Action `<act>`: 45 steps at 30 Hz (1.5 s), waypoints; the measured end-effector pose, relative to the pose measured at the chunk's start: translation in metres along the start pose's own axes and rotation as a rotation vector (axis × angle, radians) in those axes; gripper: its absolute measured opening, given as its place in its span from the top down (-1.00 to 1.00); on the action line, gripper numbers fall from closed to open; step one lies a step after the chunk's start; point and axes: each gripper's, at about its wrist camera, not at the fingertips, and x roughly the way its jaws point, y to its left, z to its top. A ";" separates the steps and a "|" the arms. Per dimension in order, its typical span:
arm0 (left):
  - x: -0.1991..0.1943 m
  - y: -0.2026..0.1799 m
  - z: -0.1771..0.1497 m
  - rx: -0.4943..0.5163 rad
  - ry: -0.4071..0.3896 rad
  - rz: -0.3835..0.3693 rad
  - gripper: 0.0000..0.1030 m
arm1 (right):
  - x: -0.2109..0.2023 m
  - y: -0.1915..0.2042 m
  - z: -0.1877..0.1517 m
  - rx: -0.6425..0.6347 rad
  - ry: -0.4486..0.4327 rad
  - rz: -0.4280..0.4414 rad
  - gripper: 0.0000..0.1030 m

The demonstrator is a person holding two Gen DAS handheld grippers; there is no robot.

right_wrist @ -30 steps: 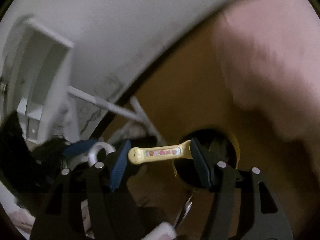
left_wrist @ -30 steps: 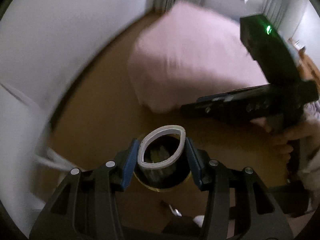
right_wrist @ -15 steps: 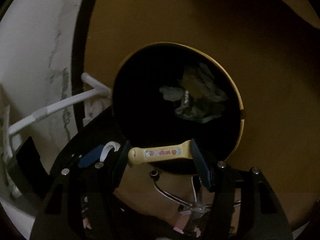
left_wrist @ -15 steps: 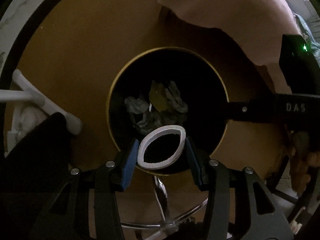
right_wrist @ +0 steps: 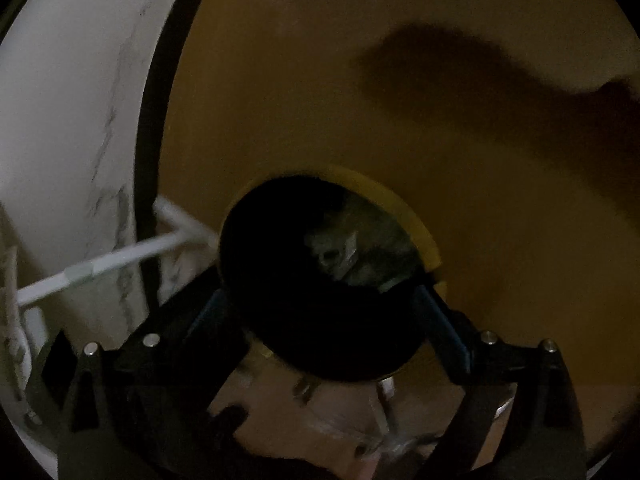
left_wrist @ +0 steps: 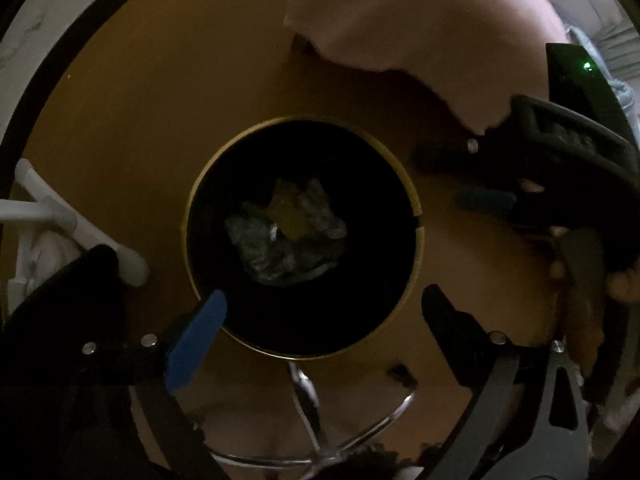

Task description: Collect trash

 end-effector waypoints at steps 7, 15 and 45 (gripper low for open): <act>-0.157 -0.059 -0.030 0.145 -0.424 0.019 -0.85 | -0.164 0.060 -0.019 -0.133 -0.514 -0.258 -0.87; -0.362 -0.029 -0.130 0.037 -1.002 0.348 -0.87 | -0.255 0.242 -0.122 -0.566 -0.758 -0.117 -0.87; -0.462 0.279 -0.357 -0.765 -1.023 0.898 -0.87 | -0.108 0.568 -0.384 -1.174 -0.807 0.197 -0.87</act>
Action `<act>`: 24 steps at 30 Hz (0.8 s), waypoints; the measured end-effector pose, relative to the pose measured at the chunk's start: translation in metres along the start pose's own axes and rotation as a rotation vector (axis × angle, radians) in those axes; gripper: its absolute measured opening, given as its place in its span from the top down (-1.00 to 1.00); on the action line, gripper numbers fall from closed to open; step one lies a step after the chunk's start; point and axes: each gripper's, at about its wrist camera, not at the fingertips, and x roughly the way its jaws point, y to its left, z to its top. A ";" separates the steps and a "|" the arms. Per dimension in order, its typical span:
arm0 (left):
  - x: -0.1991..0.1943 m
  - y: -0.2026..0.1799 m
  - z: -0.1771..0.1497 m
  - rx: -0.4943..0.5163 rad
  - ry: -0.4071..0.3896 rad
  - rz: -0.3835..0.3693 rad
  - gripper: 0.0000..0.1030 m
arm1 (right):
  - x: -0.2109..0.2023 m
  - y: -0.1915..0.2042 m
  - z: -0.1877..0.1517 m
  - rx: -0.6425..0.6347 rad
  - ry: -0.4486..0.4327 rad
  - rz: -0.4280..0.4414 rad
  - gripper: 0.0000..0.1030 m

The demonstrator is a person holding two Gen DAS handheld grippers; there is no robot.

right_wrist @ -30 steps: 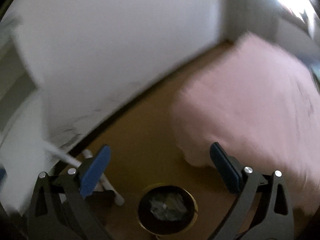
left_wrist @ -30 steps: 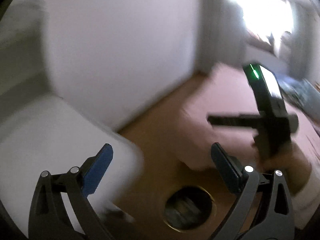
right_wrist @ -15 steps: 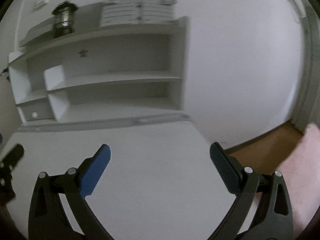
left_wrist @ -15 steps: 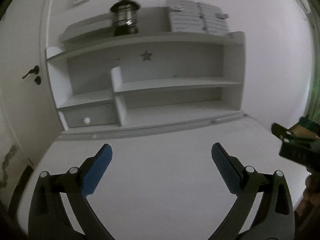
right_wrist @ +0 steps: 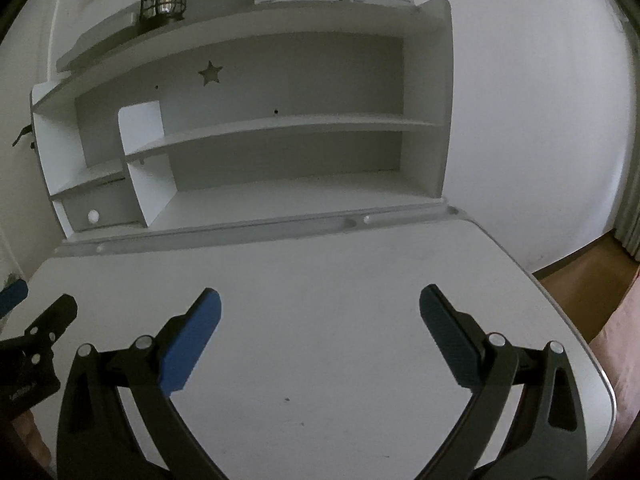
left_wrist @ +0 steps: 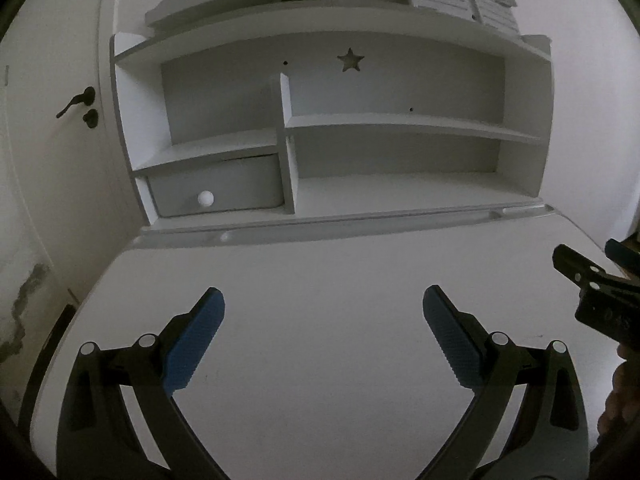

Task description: Collect trash

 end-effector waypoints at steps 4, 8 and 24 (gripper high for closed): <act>0.003 -0.002 0.000 -0.008 0.010 0.010 -0.87 | 0.002 -0.006 0.000 0.020 0.021 -0.009 -0.87; 0.008 -0.001 0.001 -0.038 0.038 0.040 -0.87 | 0.012 -0.009 0.000 0.033 0.074 -0.036 -0.87; 0.019 -0.016 0.001 -0.015 0.099 -0.024 -0.87 | 0.015 0.000 0.000 -0.017 0.089 -0.053 -0.87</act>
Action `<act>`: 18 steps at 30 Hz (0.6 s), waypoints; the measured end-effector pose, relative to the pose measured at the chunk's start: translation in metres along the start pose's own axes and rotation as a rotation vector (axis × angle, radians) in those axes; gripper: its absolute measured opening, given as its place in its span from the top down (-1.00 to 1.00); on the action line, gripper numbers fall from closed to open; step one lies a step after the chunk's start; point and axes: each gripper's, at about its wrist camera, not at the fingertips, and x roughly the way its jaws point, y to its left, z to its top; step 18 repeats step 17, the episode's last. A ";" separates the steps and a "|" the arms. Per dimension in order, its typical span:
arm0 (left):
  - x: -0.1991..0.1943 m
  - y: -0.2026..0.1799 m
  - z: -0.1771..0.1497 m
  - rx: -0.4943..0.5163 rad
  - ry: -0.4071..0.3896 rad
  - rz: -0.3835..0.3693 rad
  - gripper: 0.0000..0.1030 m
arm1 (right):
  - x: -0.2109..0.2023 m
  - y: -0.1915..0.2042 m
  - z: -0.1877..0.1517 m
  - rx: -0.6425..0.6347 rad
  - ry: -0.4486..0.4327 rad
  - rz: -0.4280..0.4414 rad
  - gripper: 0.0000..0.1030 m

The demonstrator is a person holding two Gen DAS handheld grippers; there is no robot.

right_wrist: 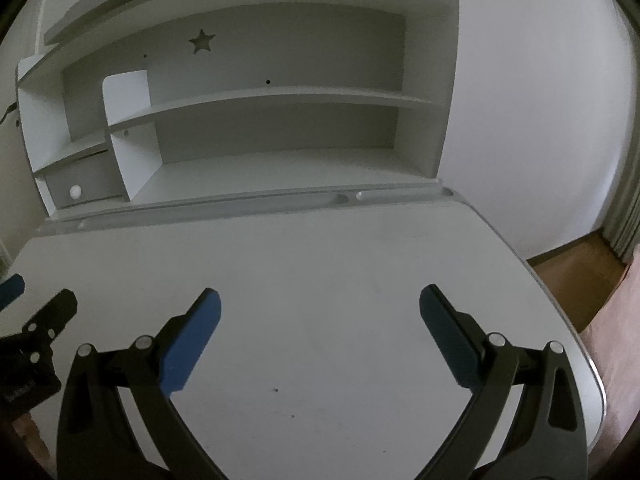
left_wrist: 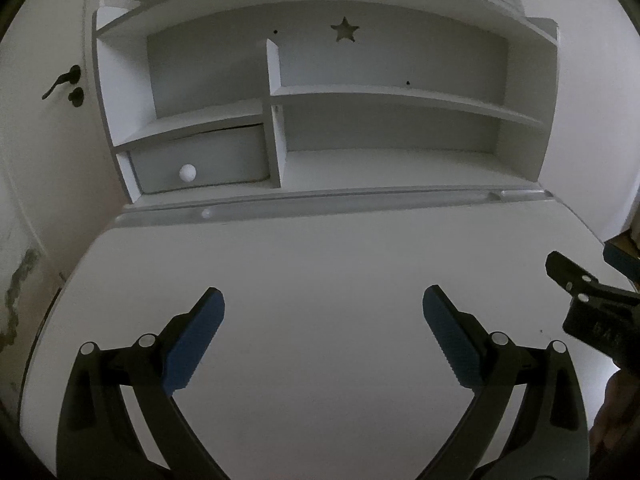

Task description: Collect trash

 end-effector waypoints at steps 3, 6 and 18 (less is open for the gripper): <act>0.003 -0.005 -0.001 0.022 0.021 -0.057 -0.87 | 0.005 -0.004 0.000 0.026 0.024 0.011 -0.87; 0.008 -0.007 -0.001 0.037 0.056 -0.103 -0.87 | 0.010 -0.006 0.000 0.035 0.053 0.022 -0.87; 0.031 0.000 -0.007 -0.019 0.202 -0.063 -0.87 | 0.043 -0.006 -0.010 0.041 0.262 0.077 -0.87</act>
